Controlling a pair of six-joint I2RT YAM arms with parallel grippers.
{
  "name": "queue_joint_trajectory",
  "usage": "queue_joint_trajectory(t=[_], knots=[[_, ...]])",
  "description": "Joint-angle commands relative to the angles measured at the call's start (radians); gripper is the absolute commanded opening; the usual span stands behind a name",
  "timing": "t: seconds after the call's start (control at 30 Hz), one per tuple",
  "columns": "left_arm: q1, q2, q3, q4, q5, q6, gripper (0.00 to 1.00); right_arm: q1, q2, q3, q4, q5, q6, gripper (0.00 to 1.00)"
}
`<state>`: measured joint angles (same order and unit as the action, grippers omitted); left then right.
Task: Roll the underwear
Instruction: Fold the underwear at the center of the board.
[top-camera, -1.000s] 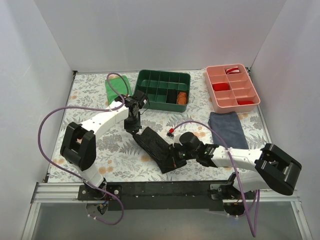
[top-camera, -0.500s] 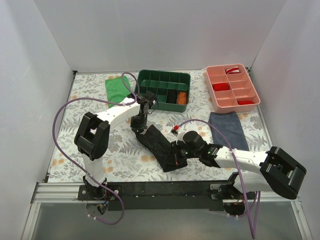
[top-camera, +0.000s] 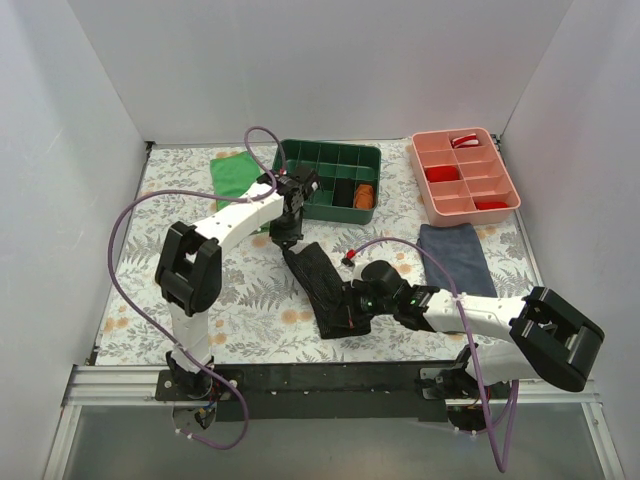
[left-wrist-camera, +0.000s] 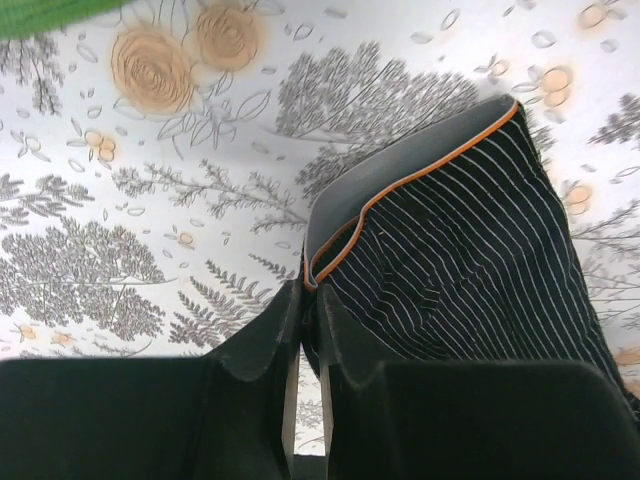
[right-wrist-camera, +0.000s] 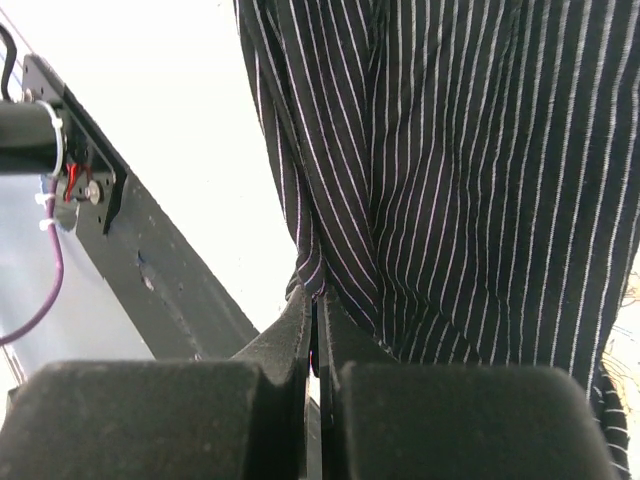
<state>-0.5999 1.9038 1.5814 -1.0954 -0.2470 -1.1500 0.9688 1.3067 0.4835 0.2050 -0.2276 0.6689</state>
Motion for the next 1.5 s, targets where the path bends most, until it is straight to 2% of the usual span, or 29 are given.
queue_joint_trajectory(t=[0.0,0.33,0.63,1.47], knots=[[-0.001,0.064,0.104,-0.029,-0.026,0.039,0.00,0.001,0.006,0.010,-0.018,0.025,0.034,0.01],[-0.046,0.169,0.227,-0.066,-0.052,0.050,0.00,-0.005,-0.018,-0.065,0.019,0.129,0.115,0.01],[-0.083,0.208,0.308,-0.023,-0.011,0.022,0.00,-0.012,-0.017,-0.091,0.057,0.113,0.144,0.01],[-0.133,0.282,0.358,0.161,0.068,0.006,0.00,-0.012,-0.020,-0.177,0.168,0.123,0.290,0.01]])
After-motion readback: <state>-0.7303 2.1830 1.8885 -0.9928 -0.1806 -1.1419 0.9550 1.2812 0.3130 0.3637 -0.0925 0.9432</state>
